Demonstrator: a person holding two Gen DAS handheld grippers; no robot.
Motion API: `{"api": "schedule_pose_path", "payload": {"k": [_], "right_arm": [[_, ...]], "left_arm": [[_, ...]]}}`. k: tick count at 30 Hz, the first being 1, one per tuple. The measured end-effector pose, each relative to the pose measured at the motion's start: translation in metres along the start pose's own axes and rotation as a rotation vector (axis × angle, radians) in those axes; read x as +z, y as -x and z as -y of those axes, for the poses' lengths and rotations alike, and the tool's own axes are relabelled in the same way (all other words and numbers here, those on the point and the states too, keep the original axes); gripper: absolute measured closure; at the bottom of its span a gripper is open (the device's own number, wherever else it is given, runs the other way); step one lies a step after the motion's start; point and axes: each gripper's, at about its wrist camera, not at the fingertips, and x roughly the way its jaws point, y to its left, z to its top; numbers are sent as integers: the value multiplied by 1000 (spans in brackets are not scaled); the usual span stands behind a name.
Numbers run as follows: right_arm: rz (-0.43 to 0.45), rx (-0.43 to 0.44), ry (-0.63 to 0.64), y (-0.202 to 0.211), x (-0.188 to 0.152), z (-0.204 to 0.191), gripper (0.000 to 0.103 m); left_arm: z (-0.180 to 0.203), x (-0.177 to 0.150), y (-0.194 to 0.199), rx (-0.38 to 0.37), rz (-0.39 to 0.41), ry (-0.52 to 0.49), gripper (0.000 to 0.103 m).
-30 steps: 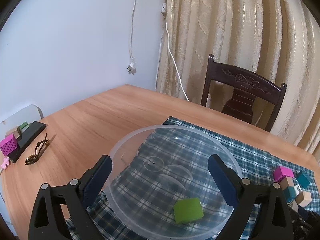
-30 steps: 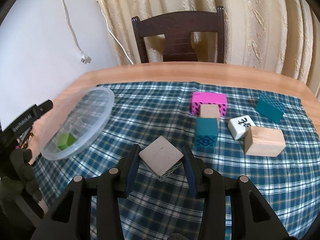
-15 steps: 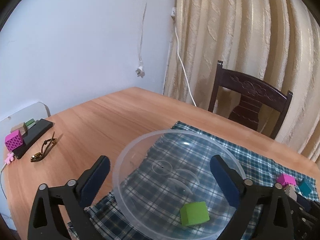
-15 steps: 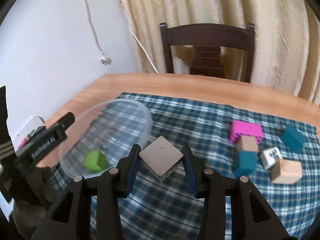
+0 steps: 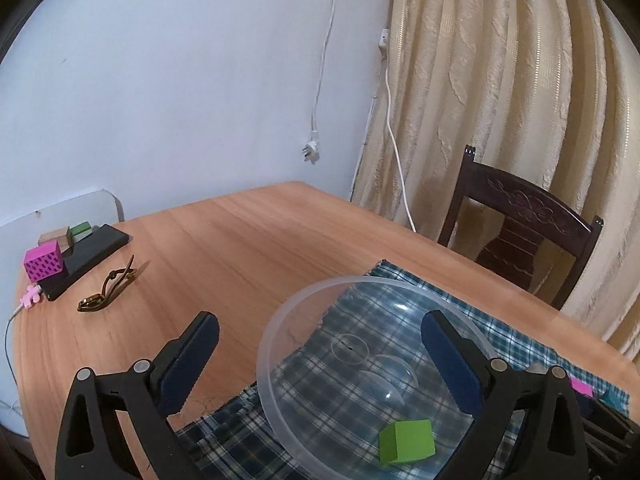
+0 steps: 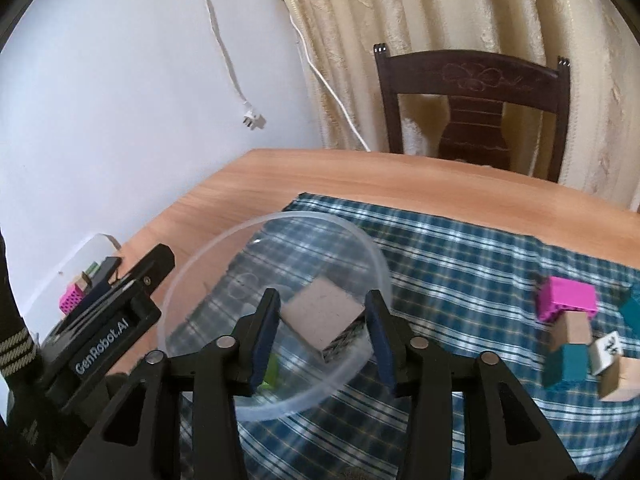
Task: Organize rigid objects
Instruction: 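Carry the white zigzag cube into the clear bowl and open the right gripper, then move the right gripper back toward the light wooden rectangular block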
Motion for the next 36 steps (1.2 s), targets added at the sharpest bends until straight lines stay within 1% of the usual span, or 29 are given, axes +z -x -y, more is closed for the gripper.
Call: {"api": "schedule_pose_path", "payload": {"k": [1, 2, 3, 11, 21, 27, 36], "right_arm": [[-2, 5, -3, -2, 0, 0, 35], [-1, 5, -2, -2, -1, 1, 30], [1, 0, 0, -2, -2, 1, 28], [-19, -40, -54, -3, -9, 21, 28], [-19, -67, -61, 0, -13, 29, 28], [-36, -109, -72, 2, -16, 36, 23], [-27, -165, -132, 14, -18, 60, 23]], "left_arm": [[0, 0, 0, 0, -1, -1, 0], [1, 0, 0, -1, -3, -2, 0], [1, 0, -1, -1, -4, -3, 0], [3, -1, 1, -5, -2, -18, 0], [9, -3, -1, -20, -13, -43, 0], [16, -6, 0, -30, -16, -74, 0], [21, -8, -1, -38, -18, -100, 0]]}}
